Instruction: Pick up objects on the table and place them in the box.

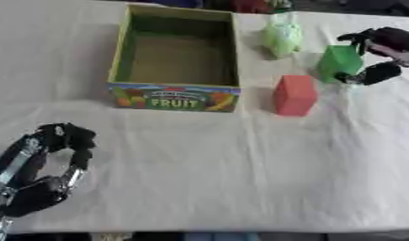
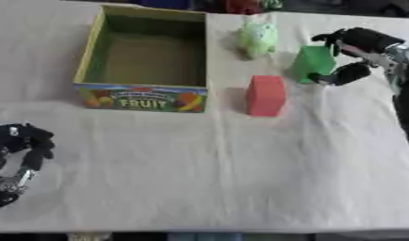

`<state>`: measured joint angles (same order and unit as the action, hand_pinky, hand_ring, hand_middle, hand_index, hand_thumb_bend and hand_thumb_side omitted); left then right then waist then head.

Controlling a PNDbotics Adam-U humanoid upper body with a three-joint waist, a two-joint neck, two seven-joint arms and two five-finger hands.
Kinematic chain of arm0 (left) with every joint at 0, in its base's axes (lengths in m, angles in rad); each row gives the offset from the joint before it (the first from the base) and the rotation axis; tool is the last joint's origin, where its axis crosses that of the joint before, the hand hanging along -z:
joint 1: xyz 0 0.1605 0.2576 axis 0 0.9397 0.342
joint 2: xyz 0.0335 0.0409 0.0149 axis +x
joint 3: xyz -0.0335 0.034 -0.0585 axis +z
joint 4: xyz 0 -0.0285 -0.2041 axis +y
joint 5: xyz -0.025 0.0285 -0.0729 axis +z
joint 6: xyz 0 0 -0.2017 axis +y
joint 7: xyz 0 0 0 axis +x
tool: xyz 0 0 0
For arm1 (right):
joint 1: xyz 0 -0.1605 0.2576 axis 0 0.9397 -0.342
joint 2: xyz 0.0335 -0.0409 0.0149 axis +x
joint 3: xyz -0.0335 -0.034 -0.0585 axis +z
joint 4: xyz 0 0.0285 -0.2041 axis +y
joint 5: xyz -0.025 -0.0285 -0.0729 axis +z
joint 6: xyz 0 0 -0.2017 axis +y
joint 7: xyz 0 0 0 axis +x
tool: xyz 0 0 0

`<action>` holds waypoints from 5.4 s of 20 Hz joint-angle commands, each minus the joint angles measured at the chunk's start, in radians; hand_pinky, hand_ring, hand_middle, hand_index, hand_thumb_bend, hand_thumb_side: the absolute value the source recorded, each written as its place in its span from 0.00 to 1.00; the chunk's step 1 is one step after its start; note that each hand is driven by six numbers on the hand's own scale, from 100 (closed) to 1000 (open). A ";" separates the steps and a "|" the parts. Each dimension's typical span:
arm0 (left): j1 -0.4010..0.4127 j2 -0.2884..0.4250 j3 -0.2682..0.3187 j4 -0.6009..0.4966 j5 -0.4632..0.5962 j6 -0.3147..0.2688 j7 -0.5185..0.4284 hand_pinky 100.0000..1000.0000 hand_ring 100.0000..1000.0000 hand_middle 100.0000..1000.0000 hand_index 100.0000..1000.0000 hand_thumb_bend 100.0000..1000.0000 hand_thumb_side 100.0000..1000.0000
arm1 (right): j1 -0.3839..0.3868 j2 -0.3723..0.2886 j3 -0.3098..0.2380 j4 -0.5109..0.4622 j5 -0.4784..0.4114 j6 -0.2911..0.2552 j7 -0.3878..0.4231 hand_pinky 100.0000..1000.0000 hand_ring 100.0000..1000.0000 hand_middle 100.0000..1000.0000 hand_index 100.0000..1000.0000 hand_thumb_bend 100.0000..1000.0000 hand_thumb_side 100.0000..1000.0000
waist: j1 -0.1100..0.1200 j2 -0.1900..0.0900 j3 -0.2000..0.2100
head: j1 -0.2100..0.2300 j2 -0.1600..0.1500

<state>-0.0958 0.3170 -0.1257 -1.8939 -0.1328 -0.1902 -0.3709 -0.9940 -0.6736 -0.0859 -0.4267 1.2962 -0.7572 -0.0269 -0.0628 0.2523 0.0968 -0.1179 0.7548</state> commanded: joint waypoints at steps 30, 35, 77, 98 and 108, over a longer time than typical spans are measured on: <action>-0.013 0.022 0.005 -0.010 0.005 0.002 -0.002 0.55 0.48 0.50 0.71 0.00 0.33 | -0.047 -0.045 0.004 -0.123 -0.072 -0.085 0.006 0.41 0.35 0.36 0.65 0.01 0.38 | -0.008 -0.022 -0.007 | -0.005 0.004; -0.010 0.027 0.006 -0.010 0.006 0.002 -0.001 0.55 0.48 0.50 0.71 0.00 0.33 | -0.087 -0.038 0.013 -0.183 -0.167 -0.128 0.052 0.40 0.35 0.35 0.64 0.00 0.33 | -0.012 -0.029 -0.013 | -0.006 -0.002; -0.044 0.011 -0.046 -0.007 0.053 0.003 -0.061 0.55 0.48 0.51 0.70 0.00 0.33 | -0.214 0.358 0.084 -0.238 -0.158 -0.150 0.254 0.56 0.53 0.61 0.90 0.39 0.35 | -0.003 -0.046 0.056 | -0.109 -0.020; -0.036 0.024 -0.019 0.003 0.035 0.007 -0.038 0.55 0.48 0.51 0.70 0.00 0.33 | -0.179 0.170 0.275 -0.525 -0.452 -0.150 0.191 0.61 0.63 0.75 0.96 0.38 0.33 | -0.025 -0.042 -0.012 | -0.051 -0.024; -0.028 0.024 -0.010 0.006 0.021 0.006 -0.027 0.55 0.48 0.51 0.71 0.00 0.33 | -0.064 0.025 0.277 -0.665 -0.861 -0.150 0.492 0.61 0.64 0.75 0.96 0.39 0.42 | -0.017 -0.036 -0.049 | -0.031 -0.025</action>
<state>-0.1220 0.3255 -0.1448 -1.8749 -0.1099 -0.1837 -0.4032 -1.0420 -0.6006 0.2030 -1.0621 0.4782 -0.8150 0.3443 -0.0850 0.2302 0.0483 -0.1522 0.7372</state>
